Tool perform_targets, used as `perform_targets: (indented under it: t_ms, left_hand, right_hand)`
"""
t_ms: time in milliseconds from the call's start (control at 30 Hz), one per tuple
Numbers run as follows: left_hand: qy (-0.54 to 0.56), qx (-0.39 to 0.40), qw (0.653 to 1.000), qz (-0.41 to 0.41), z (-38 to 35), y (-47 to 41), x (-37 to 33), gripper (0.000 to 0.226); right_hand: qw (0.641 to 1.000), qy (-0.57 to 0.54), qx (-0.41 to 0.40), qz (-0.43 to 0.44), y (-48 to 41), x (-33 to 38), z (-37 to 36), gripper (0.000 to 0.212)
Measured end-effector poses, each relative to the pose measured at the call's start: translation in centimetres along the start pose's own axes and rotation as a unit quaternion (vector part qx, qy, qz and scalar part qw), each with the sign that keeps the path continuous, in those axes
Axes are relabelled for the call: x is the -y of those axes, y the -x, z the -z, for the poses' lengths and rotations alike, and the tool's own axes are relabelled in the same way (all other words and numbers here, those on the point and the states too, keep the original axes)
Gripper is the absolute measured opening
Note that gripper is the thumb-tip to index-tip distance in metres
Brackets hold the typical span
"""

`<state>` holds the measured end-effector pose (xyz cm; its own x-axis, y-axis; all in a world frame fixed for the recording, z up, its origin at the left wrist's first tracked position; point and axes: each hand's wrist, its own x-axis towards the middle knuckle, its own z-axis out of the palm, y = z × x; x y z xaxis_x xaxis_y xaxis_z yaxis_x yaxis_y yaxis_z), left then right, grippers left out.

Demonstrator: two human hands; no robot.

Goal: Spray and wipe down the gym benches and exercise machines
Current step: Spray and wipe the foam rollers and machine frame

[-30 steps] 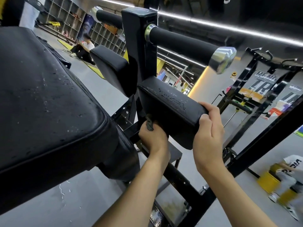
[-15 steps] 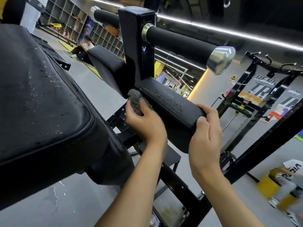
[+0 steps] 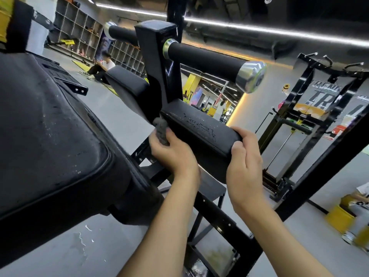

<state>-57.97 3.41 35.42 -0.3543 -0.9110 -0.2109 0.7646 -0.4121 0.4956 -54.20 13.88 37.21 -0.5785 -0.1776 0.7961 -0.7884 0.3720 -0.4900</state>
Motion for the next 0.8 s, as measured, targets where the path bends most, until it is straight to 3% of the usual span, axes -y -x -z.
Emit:
perform_targets:
  t_ms: [100,233,400,467,600,700,800]
  left_hand:
    - [-0.056,0.058,0.991,-0.106,-1.1,1.2,-4.6,0.024]
    - [-0.231,0.135,0.958,-0.105,-3.1,1.0,-7.0,0.024]
    - [-0.404,0.207,0.881,-0.134,-3.2,0.0,-8.6,0.021]
    - [-0.422,0.25,0.856,-0.162,-2.4,0.6,-8.7,0.023]
    - [-0.441,0.339,0.796,-0.239,0.1,3.0,-8.7,0.027]
    - [-0.432,0.389,0.765,-0.276,1.6,4.9,-8.5,0.03]
    - [-0.42,0.463,0.711,-0.322,2.7,7.4,-8.2,0.035]
  right_hand:
    - [1.0,-0.002,0.015,-0.019,0.0,0.4,0.2,0.037]
    - [0.999,-0.006,0.032,-0.043,-0.1,1.4,0.7,0.045]
    - [0.995,-0.016,0.065,-0.068,-0.1,2.1,1.4,0.044]
    - [0.995,-0.035,0.059,-0.075,-0.1,2.3,1.6,0.05]
    - [0.99,-0.088,0.039,-0.107,0.1,2.4,1.7,0.043]
    - [0.981,-0.141,0.055,-0.125,-0.2,2.4,2.4,0.041]
    - [0.975,-0.169,0.083,-0.122,-0.5,2.1,3.7,0.046]
